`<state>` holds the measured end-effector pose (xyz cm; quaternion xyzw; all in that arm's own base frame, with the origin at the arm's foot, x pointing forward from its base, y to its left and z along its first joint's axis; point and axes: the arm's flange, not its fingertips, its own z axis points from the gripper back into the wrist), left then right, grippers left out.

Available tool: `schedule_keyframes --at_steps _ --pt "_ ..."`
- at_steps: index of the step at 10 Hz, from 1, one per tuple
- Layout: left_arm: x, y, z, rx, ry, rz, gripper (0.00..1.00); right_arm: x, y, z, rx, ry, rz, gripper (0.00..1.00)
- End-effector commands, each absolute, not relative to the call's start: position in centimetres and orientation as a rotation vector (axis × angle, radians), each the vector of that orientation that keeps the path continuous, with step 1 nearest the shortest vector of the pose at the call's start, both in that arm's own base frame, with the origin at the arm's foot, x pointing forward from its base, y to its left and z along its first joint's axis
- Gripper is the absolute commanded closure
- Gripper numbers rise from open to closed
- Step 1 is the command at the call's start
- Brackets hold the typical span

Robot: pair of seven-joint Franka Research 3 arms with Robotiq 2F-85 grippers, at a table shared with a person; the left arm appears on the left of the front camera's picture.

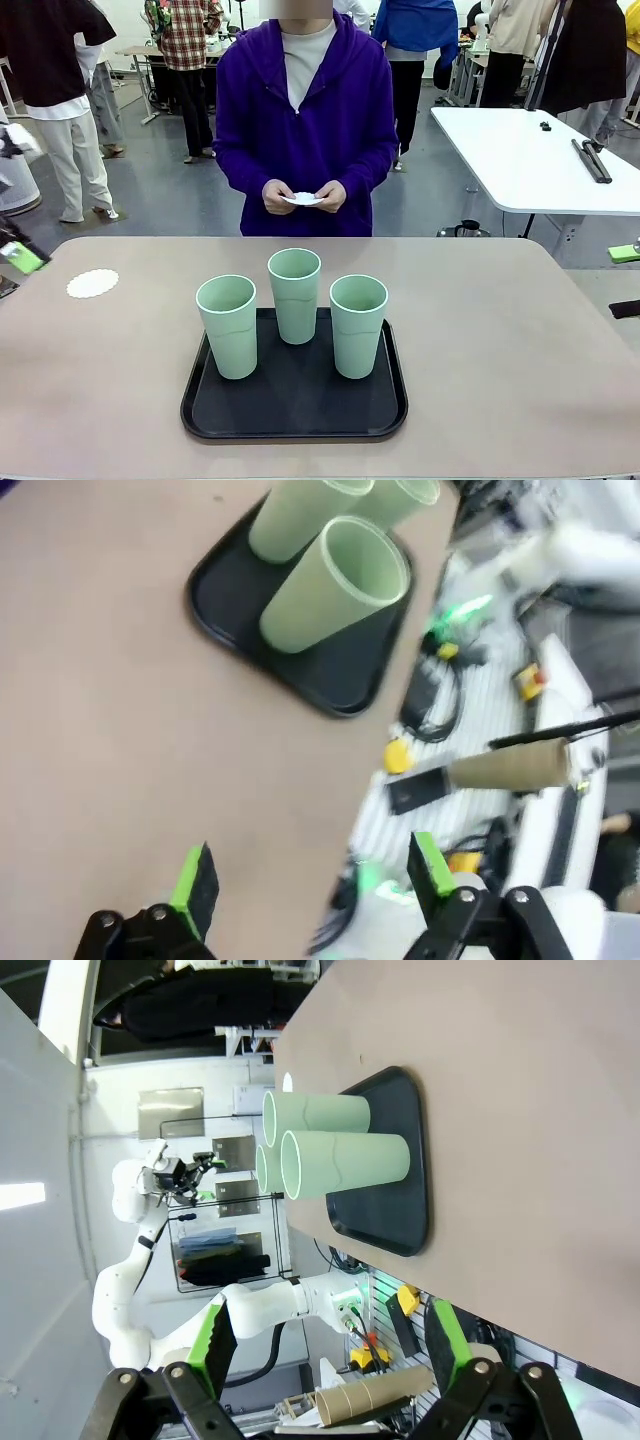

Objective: Place coasters on the table and set cups on them.
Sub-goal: Pick up one Reusable plastic cup and place it on a coaster set by the human.

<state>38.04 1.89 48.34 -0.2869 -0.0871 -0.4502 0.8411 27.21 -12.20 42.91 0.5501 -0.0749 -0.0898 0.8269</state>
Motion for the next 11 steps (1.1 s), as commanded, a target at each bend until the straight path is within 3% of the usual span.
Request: schedule_keyframes --at_steps 1,6,11 --pt "38.8 -0.7 46.0 -0.443 -0.278 -1.053 0.0 27.3 -12.3 43.0 1.184 -0.165 -0.198 0.0" --pt "40.1 -6.8 41.4 -0.272 -0.232 -1.192 0.0 27.3 -12.3 43.0 1.184 -0.165 -0.198 0.0" --pt "40.3 -6.6 42.3 -0.313 -0.251 -1.169 0.0 27.3 -12.3 43.0 1.184 -0.165 -0.198 0.0"
